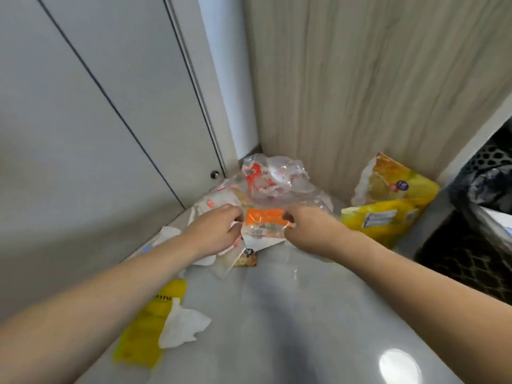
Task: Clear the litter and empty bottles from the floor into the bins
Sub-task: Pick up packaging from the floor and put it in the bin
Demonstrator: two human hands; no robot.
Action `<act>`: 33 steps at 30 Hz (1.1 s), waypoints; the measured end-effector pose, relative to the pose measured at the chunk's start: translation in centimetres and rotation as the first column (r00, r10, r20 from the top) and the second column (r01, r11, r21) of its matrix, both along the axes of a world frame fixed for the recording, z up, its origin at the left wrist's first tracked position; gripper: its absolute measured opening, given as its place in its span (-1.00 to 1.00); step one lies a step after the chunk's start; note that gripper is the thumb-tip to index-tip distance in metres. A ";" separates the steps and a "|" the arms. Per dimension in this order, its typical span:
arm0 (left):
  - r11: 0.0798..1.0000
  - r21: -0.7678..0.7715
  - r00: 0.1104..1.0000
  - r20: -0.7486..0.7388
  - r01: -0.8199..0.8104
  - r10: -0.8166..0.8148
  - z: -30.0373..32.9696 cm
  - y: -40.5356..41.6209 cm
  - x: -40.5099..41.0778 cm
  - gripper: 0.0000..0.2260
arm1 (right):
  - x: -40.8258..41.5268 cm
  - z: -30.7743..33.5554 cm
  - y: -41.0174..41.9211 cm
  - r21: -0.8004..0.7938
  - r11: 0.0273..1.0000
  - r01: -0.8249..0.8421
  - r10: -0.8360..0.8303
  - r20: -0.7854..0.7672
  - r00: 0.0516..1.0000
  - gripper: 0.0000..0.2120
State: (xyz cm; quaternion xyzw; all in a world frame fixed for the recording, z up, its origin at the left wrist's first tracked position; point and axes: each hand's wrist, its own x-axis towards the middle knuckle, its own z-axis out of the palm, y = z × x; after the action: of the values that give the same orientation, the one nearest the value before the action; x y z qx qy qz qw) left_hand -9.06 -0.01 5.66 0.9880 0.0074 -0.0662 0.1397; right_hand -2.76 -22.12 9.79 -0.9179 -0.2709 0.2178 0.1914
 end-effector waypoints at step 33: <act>0.829 -0.423 0.928 -0.236 -0.366 0.289 -3.0 -2.3 -1.4 -0.70 | 0.8 -3.4 -0.5 -0.161 0.980 -0.115 0.046 -0.377 0.925 -0.84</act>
State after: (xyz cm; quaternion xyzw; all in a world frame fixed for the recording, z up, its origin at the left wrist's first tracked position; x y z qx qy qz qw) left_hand -10.43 -2.36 2.64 0.9017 0.1727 -0.1210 0.3774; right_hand -1.96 -22.61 6.42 -0.8618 -0.2466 0.4186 0.1460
